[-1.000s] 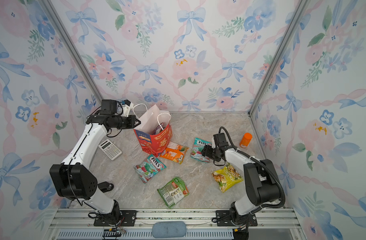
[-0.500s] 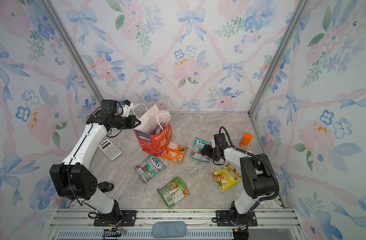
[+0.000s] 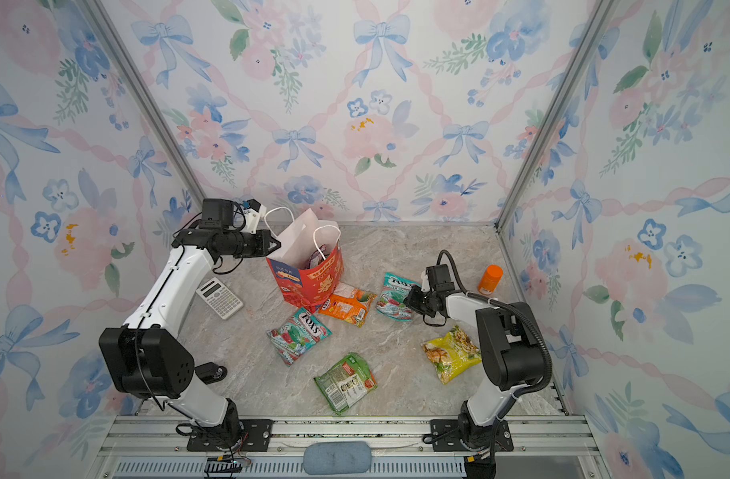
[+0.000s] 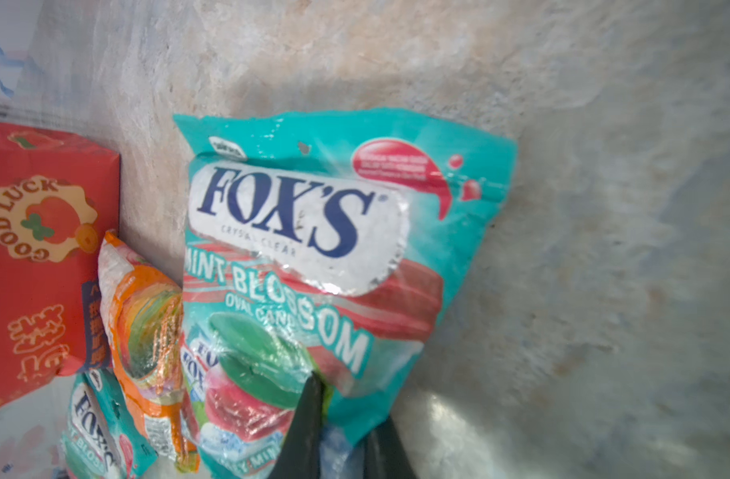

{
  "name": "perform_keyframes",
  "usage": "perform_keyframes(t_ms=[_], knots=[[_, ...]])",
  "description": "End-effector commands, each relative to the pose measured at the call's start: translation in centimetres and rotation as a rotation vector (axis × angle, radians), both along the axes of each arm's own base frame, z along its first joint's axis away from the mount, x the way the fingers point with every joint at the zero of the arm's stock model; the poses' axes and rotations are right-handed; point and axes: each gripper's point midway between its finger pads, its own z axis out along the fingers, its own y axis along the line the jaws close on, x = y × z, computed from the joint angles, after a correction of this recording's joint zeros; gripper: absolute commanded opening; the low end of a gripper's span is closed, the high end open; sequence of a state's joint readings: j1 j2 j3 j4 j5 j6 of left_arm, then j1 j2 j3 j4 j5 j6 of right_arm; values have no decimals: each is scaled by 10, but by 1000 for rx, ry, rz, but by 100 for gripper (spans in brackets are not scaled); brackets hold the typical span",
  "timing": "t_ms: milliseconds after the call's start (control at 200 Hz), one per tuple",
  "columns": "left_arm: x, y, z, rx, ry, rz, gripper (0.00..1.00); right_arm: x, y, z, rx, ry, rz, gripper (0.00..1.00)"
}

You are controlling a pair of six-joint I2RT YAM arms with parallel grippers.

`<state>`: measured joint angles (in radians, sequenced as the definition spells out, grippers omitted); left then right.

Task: Place the snacks into the paper bag
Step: 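Grasp the teal Fox's Mint Blossom packet with the right gripper and lift, then carry the teal packet with the right gripper over the held bag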

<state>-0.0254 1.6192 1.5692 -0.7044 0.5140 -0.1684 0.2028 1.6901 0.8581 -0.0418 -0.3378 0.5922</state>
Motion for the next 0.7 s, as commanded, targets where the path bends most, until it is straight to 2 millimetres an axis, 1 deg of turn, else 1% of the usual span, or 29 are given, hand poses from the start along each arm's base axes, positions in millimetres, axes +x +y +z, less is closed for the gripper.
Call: perform_keyframes(t_ms=[0, 100, 320, 455, 565, 695], knots=[[-9, 2, -5, -5, 36, 8, 0, -1, 0, 24, 19, -38, 2, 2], [-9, 2, -6, -5, 37, 8, 0, -2, 1, 42, 30, -71, 3, 0], [-10, 1, -6, -6, 38, 7, 0, -8, 8, 93, 14, -167, 23, 0], [-9, 1, -6, -6, 36, 7, 0, -18, 24, 126, -5, -224, 72, 0], [-9, 1, -6, -7, 38, 6, 0, -30, 42, 155, -30, -278, 127, 0], [-10, 1, -5, -8, 36, 5, 0, -47, 66, 182, -45, -326, 203, 0]])
